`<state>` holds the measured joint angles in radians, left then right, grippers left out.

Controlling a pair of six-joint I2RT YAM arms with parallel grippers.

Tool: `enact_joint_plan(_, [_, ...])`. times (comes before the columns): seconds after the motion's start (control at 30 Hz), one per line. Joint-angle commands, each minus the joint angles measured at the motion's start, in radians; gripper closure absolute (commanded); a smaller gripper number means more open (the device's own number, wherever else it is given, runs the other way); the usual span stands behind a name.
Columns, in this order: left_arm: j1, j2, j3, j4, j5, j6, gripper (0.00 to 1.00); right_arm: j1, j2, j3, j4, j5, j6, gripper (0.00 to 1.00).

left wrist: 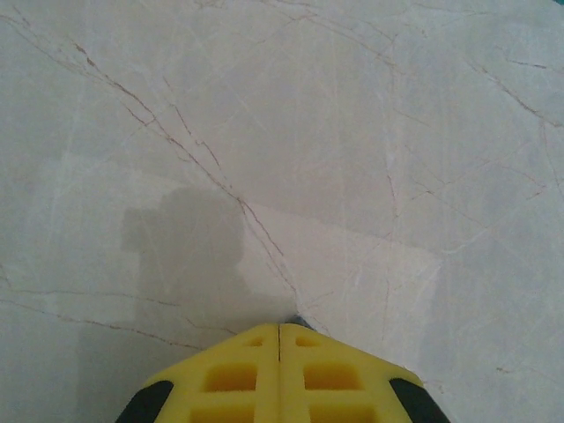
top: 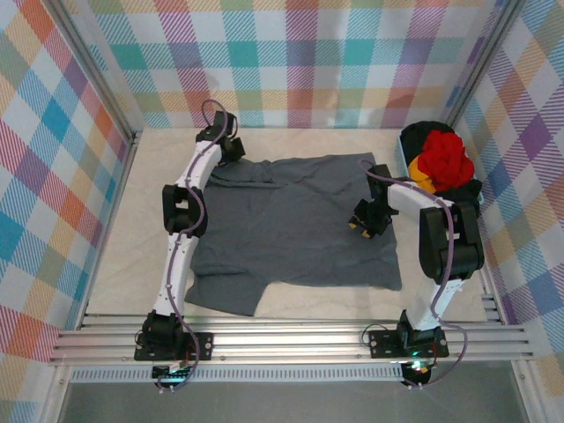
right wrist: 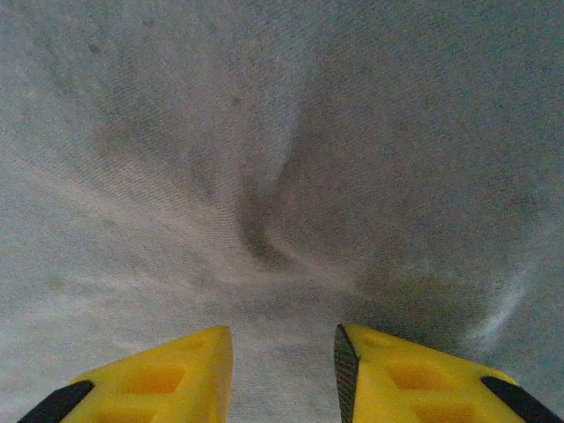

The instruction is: Fold and stack the t-shirts

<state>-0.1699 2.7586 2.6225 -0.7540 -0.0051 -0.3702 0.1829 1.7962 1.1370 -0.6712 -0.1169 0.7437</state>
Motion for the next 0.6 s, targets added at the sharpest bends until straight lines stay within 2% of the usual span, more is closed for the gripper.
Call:
enact_joint_plan(0.0, [-0.005, -0.095, -0.060, 0.030, -0.003, -0.011, 1.00, 0.000, -0.015, -0.004, -0.012, -0.009, 0.005, 0.63])
enact_joint_plan(0.2, [0.017, -0.159, -0.084, 0.140, -0.019, -0.069, 1.00, 0.000, -0.014, 0.003, -0.017, -0.011, -0.001, 0.63])
enact_joint_plan(0.4, [0.073, -0.096, -0.014, 0.250, 0.016, -0.190, 1.00, 0.000, -0.013, 0.003, -0.007, -0.034, 0.002, 0.63])
enact_joint_plan(0.57, [0.120, -0.052, -0.004, 0.415, 0.005, -0.293, 1.00, 0.000, -0.017, 0.010, -0.009, -0.048, -0.004, 0.63])
